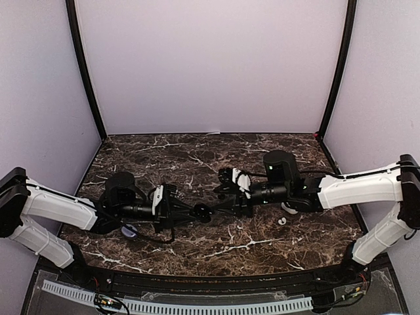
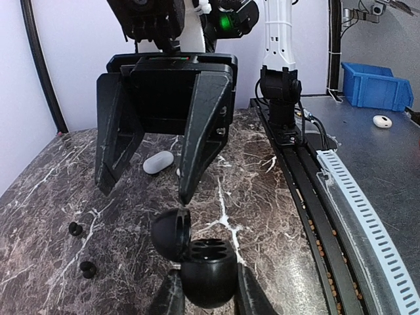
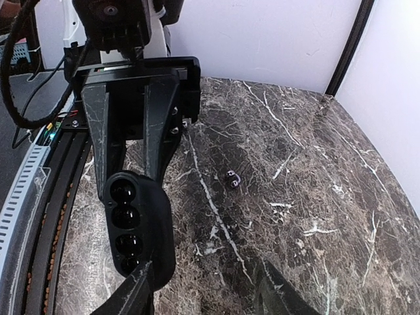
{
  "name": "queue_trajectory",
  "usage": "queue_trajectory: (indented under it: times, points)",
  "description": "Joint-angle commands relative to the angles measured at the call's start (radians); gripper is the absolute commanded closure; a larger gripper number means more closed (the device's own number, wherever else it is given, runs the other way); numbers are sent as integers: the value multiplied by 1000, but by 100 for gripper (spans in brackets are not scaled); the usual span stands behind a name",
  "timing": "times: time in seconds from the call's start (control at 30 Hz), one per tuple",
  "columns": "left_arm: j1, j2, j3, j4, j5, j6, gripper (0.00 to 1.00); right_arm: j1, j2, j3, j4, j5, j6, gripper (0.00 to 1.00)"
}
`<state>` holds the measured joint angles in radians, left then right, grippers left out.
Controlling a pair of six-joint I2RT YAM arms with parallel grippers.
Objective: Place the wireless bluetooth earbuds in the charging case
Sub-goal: Open the charging case, then pick up the right earbud from the center of the board.
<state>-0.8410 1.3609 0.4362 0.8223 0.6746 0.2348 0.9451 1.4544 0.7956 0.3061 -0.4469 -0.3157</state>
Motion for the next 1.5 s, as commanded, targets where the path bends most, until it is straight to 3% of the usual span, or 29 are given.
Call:
queue_trajectory:
  times: [0.0,0.27,0.5,0.6,0.67,0.8,1.03,1.17,1.37,1.47]
  points:
    - [0,-36,-50,101,-30,-53,93,-19,-49,-31,44,-25,14,48]
    - [64,-63,-141,265,-27,-188,92,-55,-105,-89,64,13,135,40]
    - [139,-104,-214,358,36,-300,92,-82,-87,-3,-108,199,296,26]
    - [148,-141,-229,331,31,-293,92,-100,-98,-37,-68,280,362,42]
    - [150,-166,-229,290,32,-281,92,-103,-113,-60,-44,326,372,43]
    - [151,-225,-208,162,40,-235,93,-103,-145,-72,-53,390,345,31]
    - [151,-305,-228,119,32,-176,93,-105,-178,-98,-67,426,306,20]
    - [148,-300,-250,157,47,-163,93,-112,-191,-129,-30,451,331,1]
    - [144,-292,-286,190,49,-129,93,-198,-318,-331,239,488,488,1]
    - [143,-277,-298,200,37,-117,93,-223,-268,-251,107,488,505,5]
